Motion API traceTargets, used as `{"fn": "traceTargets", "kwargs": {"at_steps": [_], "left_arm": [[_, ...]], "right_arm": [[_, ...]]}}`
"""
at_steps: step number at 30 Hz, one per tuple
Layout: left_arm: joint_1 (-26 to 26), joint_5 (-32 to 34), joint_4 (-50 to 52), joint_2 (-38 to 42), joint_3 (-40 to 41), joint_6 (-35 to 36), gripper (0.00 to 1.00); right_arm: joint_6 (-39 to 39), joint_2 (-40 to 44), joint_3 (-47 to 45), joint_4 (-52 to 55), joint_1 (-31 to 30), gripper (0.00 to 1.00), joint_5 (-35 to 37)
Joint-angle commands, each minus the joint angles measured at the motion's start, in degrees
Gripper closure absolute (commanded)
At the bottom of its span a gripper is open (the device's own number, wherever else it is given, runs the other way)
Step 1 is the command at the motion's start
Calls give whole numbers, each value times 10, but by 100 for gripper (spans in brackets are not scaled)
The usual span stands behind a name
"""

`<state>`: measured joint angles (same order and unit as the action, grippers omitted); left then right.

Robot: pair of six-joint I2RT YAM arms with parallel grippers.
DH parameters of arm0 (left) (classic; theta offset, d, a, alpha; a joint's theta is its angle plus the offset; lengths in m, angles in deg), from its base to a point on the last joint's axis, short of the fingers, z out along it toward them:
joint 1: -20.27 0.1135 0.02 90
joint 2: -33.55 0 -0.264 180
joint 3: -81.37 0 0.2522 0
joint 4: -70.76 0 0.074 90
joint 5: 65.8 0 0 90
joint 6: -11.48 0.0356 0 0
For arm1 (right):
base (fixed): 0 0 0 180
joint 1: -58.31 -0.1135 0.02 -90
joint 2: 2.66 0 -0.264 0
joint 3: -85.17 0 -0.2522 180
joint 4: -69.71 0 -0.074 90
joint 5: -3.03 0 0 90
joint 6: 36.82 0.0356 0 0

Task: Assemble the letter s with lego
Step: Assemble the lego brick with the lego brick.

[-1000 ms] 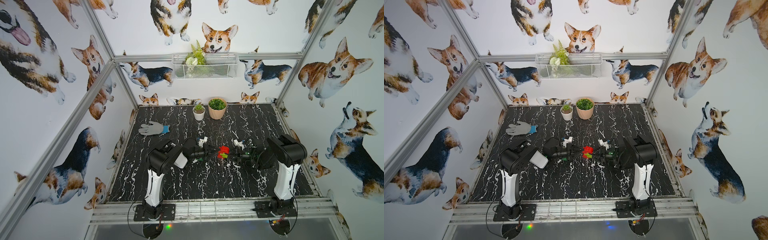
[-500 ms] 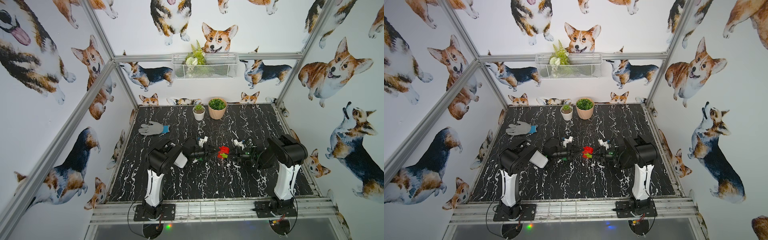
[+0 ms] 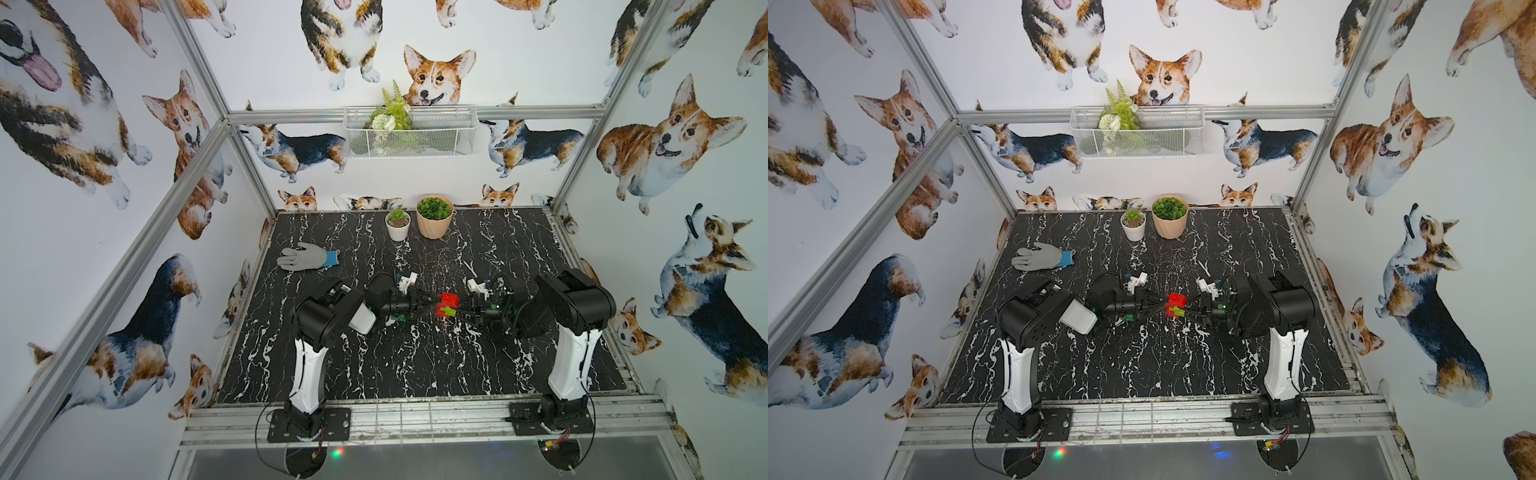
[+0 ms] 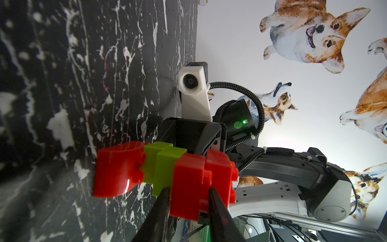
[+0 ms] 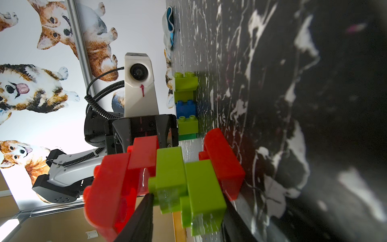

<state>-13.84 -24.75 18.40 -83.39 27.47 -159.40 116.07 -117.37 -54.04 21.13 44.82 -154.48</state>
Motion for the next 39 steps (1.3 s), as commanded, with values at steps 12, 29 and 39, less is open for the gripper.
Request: {"fn": "traceTargets", "kwargs": {"at_steps": [12,29,39], "left_arm": [[-1,-4,176,17,-16,47,66],[6,-8,184,41,-20,49,61],[6,-13,192,46,-30,52,60]], "right_arm": [[-11,2,0,101,1,54,54],[33,-20,-8,12,5,51,34],[43,-23,-13,-8,6,51,30]]}}
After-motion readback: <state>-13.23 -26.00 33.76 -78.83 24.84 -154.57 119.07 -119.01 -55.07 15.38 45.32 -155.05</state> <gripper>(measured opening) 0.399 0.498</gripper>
